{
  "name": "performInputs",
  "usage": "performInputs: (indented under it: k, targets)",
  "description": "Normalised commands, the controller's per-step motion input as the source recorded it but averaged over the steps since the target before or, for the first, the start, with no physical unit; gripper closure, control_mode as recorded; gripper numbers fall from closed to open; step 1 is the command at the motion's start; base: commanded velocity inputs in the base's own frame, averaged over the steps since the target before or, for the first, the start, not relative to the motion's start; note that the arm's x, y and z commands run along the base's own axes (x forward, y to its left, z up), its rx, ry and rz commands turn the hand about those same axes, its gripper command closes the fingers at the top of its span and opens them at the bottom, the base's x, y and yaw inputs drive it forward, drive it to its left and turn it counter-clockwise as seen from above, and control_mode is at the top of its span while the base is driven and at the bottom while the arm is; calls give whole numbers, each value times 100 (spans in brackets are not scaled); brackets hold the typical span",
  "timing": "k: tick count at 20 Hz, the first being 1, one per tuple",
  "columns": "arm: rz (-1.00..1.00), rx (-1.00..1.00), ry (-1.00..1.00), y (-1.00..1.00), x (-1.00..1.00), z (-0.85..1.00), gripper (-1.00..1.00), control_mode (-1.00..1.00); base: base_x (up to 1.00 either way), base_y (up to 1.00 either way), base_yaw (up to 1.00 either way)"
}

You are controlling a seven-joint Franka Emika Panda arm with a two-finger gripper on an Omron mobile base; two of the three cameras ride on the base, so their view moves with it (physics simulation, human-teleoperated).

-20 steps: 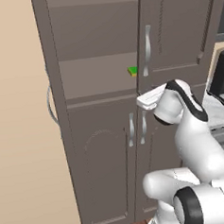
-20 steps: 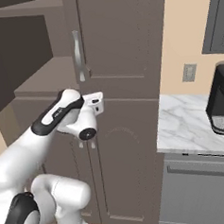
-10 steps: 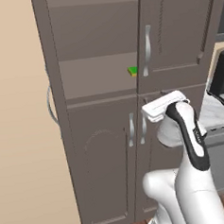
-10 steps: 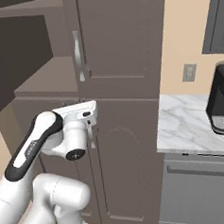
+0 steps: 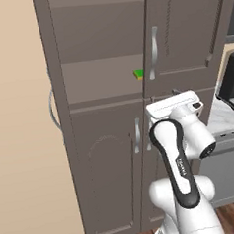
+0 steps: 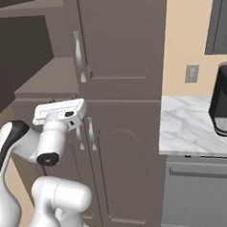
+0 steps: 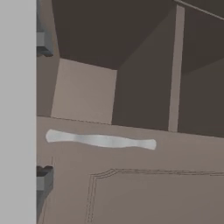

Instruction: Pick up the sponge and sponge from the sink, and place them back in the cabinet, and close the cabinet doors.

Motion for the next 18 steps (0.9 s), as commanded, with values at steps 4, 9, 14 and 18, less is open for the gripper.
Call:
performInputs:
  k: [4, 9, 14, 18]
  targets:
    - [-15, 0, 10, 26, -67, 62, -100, -100, 0, 0, 0]
    - [-15, 0, 16, 28, -75, 63, -100, -100, 0, 0, 0]
    - [-13, 0, 23, 26, -82, 64, -100, -100, 0, 0, 0]
    - [-13, 0, 25, 21, -80, 72, -100, -100, 0, 0, 0]
